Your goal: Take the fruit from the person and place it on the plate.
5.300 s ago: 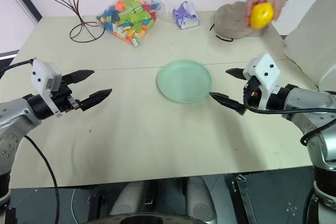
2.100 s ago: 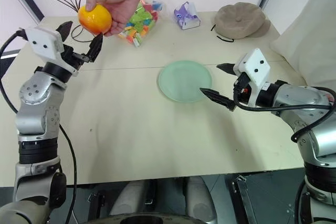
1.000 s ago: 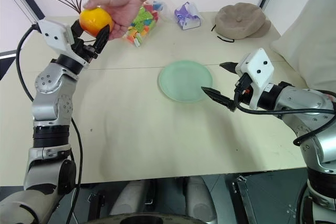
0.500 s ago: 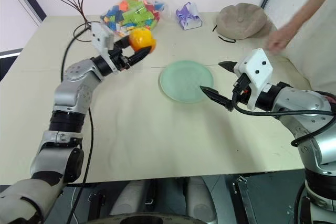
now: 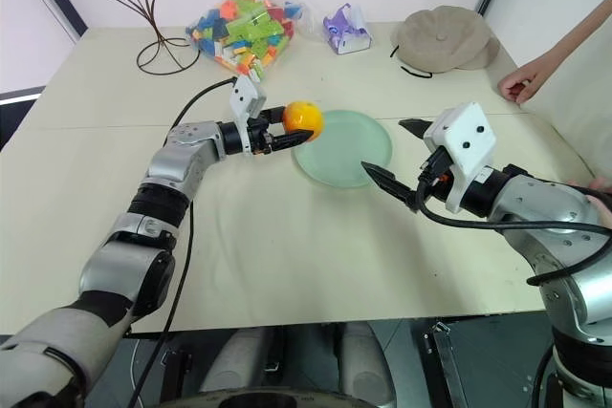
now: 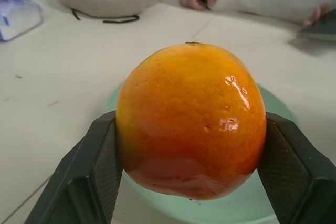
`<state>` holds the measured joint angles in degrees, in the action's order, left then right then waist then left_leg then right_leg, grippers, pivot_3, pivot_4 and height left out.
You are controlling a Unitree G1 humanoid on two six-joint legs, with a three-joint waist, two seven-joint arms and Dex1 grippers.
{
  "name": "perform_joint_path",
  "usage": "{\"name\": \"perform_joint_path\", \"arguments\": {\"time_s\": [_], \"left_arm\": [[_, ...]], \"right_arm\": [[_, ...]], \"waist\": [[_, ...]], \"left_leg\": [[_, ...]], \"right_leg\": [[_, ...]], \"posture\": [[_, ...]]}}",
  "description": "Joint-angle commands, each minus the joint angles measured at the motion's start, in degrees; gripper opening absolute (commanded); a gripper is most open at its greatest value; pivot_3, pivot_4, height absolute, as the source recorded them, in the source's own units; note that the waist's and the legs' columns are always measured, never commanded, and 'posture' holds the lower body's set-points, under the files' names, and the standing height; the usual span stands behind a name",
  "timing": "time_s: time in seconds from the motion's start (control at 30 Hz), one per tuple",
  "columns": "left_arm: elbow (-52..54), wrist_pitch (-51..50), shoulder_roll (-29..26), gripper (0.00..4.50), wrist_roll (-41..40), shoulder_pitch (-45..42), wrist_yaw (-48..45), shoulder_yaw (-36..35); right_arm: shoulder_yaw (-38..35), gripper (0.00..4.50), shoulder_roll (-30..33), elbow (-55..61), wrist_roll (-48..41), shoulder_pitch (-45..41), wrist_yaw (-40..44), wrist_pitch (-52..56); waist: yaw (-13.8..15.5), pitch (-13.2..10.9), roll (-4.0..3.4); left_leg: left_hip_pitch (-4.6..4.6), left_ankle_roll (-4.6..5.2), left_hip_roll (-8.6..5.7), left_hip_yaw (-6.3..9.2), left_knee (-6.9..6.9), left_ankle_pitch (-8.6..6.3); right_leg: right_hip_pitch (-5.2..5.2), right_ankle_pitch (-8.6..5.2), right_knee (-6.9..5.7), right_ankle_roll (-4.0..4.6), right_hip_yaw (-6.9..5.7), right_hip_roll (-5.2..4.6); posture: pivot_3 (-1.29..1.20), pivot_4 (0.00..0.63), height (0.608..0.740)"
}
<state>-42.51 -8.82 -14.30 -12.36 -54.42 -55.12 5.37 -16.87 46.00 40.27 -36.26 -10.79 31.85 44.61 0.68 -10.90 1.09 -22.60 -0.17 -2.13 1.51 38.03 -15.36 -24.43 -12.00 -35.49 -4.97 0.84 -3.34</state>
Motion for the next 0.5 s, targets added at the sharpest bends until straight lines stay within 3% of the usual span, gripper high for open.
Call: {"name": "perform_joint_path", "arguments": {"time_s": [0.03, 0.27, 0.37, 0.5], "left_arm": [[-1.77, 2.3, 0.3, 3.0, 1.63, -2.19, -1.21, 0.38], [-7.66, 4.95, 1.3, 3.0, 4.77, -4.35, -2.39, 1.22], [-10.5, 6.29, 1.89, 4.47, 5.85, -5.56, -2.34, 0.93], [-13.12, 7.33, 2.62, 4.49, 6.39, -7.26, -2.57, 0.27]], "right_arm": [[-2.94, 4.5, -0.3, 3.69, -1.37, 0.98, -1.81, 0.53], [-4.99, 4.5, -0.37, 6.71, -3.25, 3.12, -4.79, 2.17], [-5.69, 4.5, -0.34, 7.56, -3.9, 3.84, -5.87, 2.57], [-6.43, 4.5, -0.43, 8.63, -4.6, 4.79, -7.1, 2.92]], "waist": [[0.03, 0.0, 0.0], [0.06, 0.0, 0.01], [0.07, 0.0, 0.01], [0.06, -0.01, 0.01]], "left_leg": [[0.0, 0.0, 0.0, 0.0, 0.0, 0.0], [-0.02, 0.01, 0.0, 0.0, 0.0, -0.01], [-0.03, 0.02, -0.01, 0.0, 0.0, -0.01], [-0.04, 0.03, -0.01, 0.0, 0.01, -0.02]], "right_leg": [[0.0, 0.0, 0.01, 0.0, 0.0, 0.0], [0.0, 0.01, 0.02, -0.02, -0.01, -0.01], [0.0, 0.01, 0.03, -0.03, -0.01, -0.01], [0.0, 0.02, 0.05, -0.06, -0.01, -0.01]], "posture": [[0.0, 0.15, 0.74], [0.0, 0.15, 0.74], [0.0, 0.15, 0.74], [0.0, 0.15, 0.74]]}}
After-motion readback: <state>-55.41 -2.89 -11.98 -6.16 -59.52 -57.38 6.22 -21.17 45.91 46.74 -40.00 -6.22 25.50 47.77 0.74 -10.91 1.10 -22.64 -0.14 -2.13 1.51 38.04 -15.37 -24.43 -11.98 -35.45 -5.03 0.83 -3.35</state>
